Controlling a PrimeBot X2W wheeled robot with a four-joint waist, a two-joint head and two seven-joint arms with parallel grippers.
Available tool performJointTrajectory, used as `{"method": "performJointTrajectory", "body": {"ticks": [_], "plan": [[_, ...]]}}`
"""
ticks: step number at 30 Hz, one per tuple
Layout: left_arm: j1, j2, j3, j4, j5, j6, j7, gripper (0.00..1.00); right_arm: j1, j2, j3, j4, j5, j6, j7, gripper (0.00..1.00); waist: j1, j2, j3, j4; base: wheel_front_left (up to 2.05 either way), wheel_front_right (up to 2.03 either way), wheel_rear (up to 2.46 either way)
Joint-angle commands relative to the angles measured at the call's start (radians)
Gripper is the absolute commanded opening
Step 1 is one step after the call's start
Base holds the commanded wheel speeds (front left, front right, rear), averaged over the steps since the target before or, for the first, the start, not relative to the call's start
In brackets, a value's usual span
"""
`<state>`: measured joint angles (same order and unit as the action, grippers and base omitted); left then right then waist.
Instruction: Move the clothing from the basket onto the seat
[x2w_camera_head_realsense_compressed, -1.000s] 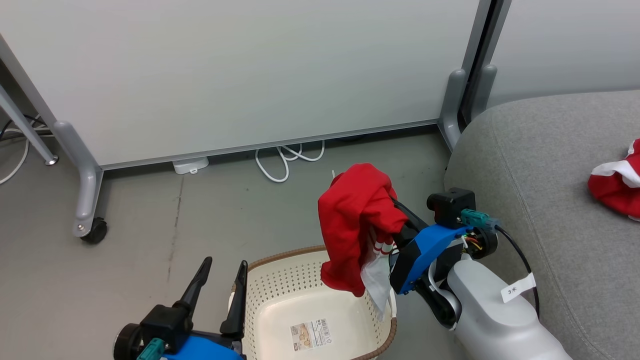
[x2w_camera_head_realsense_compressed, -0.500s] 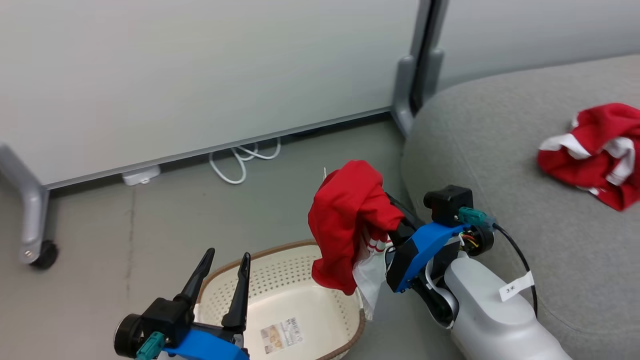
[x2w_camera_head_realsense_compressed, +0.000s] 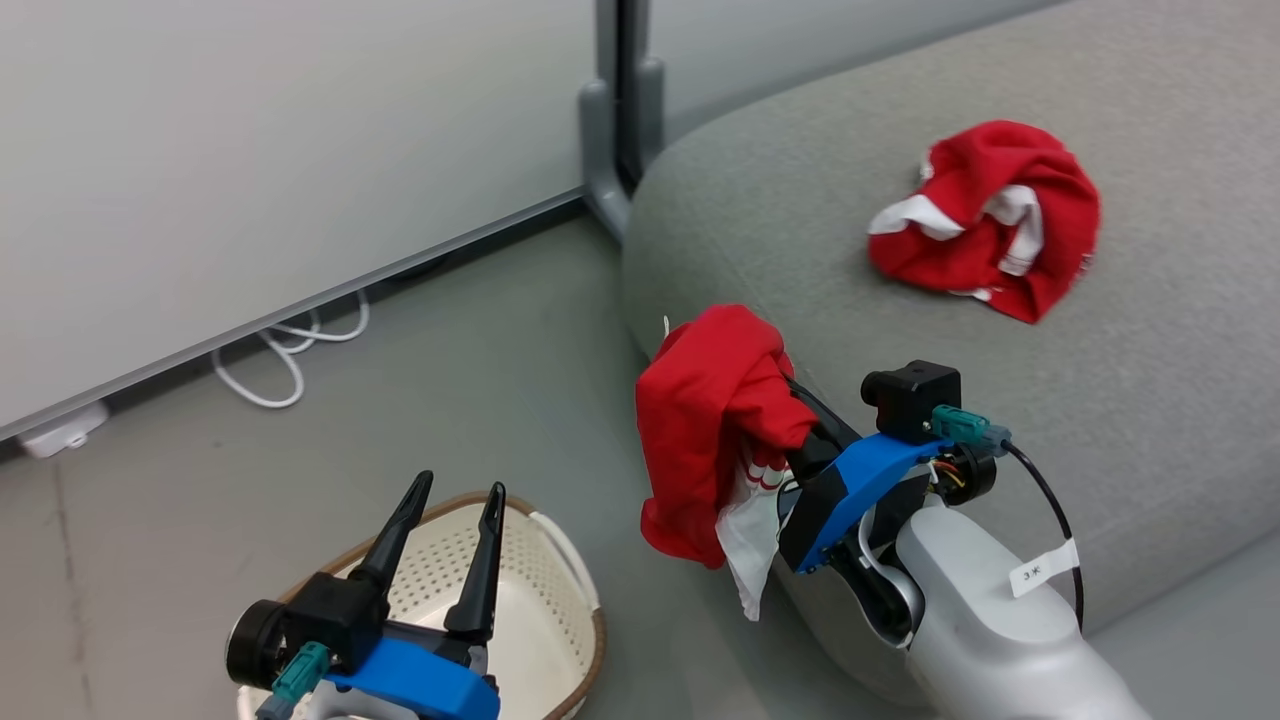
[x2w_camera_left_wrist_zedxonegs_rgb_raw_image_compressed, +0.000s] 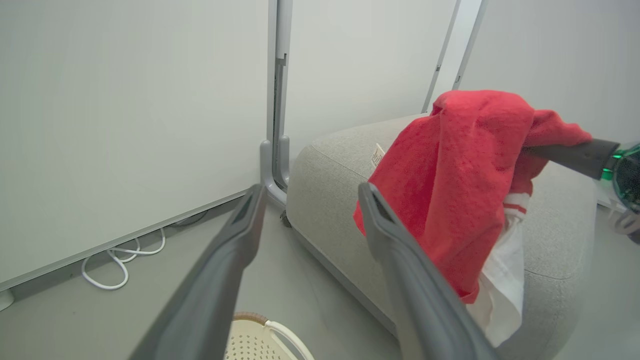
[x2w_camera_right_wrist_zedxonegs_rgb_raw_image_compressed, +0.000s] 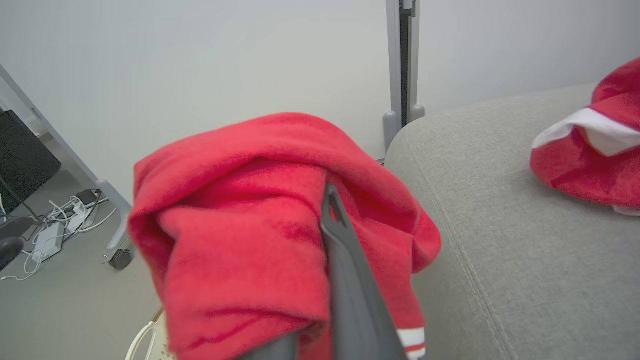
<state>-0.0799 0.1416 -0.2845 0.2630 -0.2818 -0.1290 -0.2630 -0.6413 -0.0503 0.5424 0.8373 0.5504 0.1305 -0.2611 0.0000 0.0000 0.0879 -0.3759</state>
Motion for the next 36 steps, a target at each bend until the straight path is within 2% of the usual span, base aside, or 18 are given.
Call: {"method": "performJointTrajectory", "body": {"ticks": [1,10,18,26,31,35,36], "plan": [[-0.011,0.007,0.001,-0.001,0.000,-0.002,-0.003,1.00,0.005,0.000,-0.003,-0.007,0.008,0.000,-0.004,0.00,0.0000,0.0000,0.013,-0.063,0.00,0.00,0.00],[-0.013,0.016,-0.003,-0.005,0.003,-0.002,-0.003,1.00,0.035,0.000,-0.020,-0.032,0.018,0.000,-0.005,0.00,0.0000,0.0000,0.027,-0.167,0.00,0.00,0.00],[-0.042,0.024,-0.029,0.006,-0.001,-0.002,-0.003,1.00,0.054,0.000,-0.059,-0.049,-0.017,0.000,-0.005,0.00,0.0000,0.0000,0.047,-0.173,0.00,0.00,0.00],[-0.033,0.031,-0.028,-0.003,0.000,-0.002,-0.003,1.00,0.028,0.000,-0.067,-0.056,-0.003,0.000,-0.005,0.00,0.0000,0.0000,0.062,-0.166,0.00,0.00,0.00],[-0.058,0.044,-0.038,-0.023,0.012,-0.002,-0.003,1.00,-0.097,-0.002,-0.191,-0.028,-0.057,0.000,0.002,0.00,0.0000,0.0000,0.112,-0.141,0.00,0.00,0.00],[-0.094,0.063,-0.059,-0.048,0.022,-0.002,-0.003,1.00,-0.235,-0.048,-0.329,-0.038,-0.108,0.000,0.031,0.00,0.0000,0.0000,0.184,-0.104,0.00,0.00,0.00],[-0.094,0.063,-0.059,-0.048,0.022,-0.002,-0.003,1.00,-0.235,-0.048,-0.329,-0.038,-0.108,0.000,0.031,0.00,0.0000,0.0000,0.184,-0.104,0.00,0.00,0.00]]}}
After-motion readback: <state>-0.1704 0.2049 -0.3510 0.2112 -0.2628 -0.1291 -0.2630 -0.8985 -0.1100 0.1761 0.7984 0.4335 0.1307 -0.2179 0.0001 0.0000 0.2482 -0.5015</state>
